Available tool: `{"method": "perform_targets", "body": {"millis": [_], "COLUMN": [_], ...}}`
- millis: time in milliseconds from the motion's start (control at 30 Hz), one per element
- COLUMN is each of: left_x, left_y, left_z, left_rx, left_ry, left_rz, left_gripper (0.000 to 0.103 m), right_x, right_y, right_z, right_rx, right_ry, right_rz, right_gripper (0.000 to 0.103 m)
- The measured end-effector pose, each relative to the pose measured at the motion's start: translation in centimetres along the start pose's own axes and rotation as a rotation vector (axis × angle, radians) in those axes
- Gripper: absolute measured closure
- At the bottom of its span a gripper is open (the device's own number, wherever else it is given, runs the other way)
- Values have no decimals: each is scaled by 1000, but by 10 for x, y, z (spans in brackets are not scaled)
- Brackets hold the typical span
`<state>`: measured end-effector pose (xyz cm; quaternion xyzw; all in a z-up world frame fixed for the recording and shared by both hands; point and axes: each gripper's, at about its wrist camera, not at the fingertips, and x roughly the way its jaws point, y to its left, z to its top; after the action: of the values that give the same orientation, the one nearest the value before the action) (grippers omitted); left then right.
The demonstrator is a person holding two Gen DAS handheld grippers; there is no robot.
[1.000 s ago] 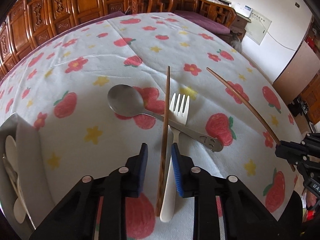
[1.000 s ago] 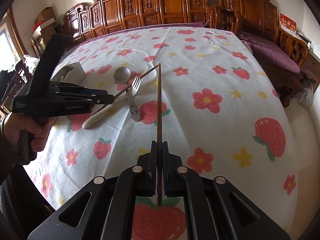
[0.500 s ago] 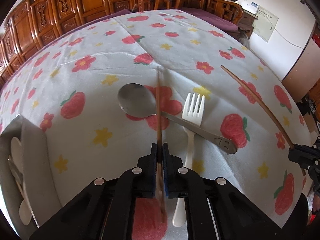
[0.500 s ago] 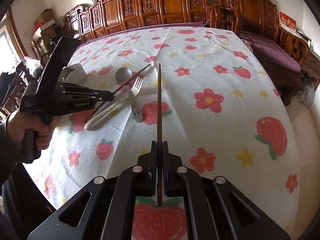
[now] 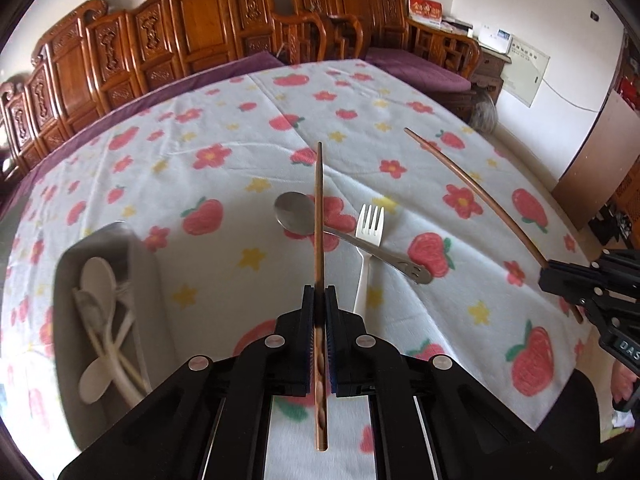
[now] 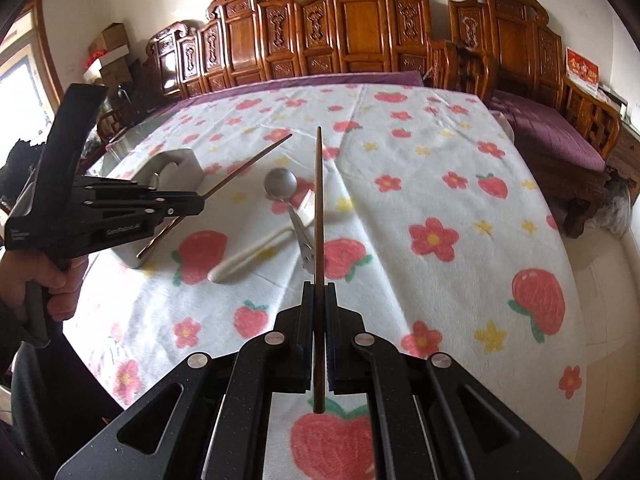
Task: Organize utensils
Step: 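Grasp another chopstick with the left tool while the right tool holds the brown chopstick, then carry the chopstick into the tray and open the left tool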
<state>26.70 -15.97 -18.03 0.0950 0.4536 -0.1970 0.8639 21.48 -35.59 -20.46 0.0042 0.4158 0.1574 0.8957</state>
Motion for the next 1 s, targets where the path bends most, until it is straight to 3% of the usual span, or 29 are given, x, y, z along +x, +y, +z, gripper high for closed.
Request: {"method": "perform_targets", "body": {"millis": [567, 1000], "left_x": [-80, -78], "left_y": [20, 76], "left_z": [-14, -30], "left_rx": [-30, -96], "left_ry": [-71, -51], "left_rz": [57, 81], "left_gripper": [99, 99], "right_x": [-27, -24], "right_y": [45, 77], "right_z": [8, 4], "right_rx": [-83, -124], "right_ry": [-49, -27], "right_rz": [40, 74], "right_gripper": [97, 97]}}
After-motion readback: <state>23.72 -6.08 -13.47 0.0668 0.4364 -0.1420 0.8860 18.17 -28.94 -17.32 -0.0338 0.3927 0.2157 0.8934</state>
